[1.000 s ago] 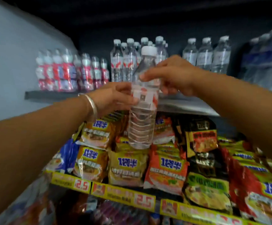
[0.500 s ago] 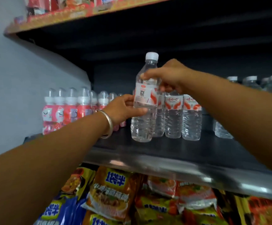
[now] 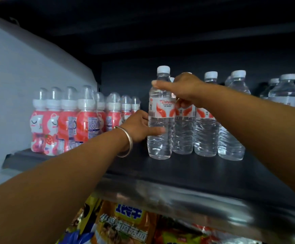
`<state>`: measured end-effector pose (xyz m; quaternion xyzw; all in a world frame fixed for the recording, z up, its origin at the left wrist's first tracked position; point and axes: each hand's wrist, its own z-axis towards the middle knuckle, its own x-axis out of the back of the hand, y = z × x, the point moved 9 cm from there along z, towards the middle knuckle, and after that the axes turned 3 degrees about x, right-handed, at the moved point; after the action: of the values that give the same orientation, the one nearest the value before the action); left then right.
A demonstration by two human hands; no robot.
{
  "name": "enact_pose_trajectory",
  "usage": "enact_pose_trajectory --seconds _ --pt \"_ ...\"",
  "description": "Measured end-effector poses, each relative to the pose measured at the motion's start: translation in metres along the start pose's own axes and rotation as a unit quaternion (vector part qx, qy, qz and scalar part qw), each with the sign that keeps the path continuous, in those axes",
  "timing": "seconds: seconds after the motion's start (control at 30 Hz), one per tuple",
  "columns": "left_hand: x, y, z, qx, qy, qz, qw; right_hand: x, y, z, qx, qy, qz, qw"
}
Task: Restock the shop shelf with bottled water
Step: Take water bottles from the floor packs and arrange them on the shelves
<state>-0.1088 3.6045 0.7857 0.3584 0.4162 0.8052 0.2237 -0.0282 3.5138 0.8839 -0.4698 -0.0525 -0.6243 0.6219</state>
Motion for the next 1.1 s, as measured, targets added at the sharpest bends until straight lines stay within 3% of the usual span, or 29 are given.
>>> enact_pose_trajectory --seconds 0.13,0.3,0.43,0.67,0.8,0.87,1.1 --pt "0.0 -0.004 0.004 0.02 -0.044 -0.015 0.999 -0.008 0.007 -0.001 0.001 -0.069 0.057 0.996" --pt "-0.002 -0.01 0.006 0.044 -0.066 0.001 0.997 -0.005 0.007 -0.003 0.003 -0.061 0.073 0.995" --pt "-0.002 -0.003 0.002 0.033 -0.034 -0.032 0.998 -0.004 0.006 -0.003 0.003 -0.033 0.079 0.996" --pt "-0.003 0.012 -0.002 0.003 0.063 0.085 0.994 0.003 0.002 -0.005 0.015 -0.003 0.003 1.0" --pt "0.006 0.008 -0.005 0.029 0.026 0.006 0.999 0.007 0.007 -0.008 0.02 -0.015 0.062 0.998" --pt "0.011 0.007 -0.005 0.026 0.018 0.027 0.999 0.01 0.009 -0.009 0.022 -0.007 0.083 0.996" --pt "0.017 0.005 -0.006 0.034 0.059 0.009 0.998 -0.001 0.009 -0.011 0.016 -0.044 0.115 0.992"
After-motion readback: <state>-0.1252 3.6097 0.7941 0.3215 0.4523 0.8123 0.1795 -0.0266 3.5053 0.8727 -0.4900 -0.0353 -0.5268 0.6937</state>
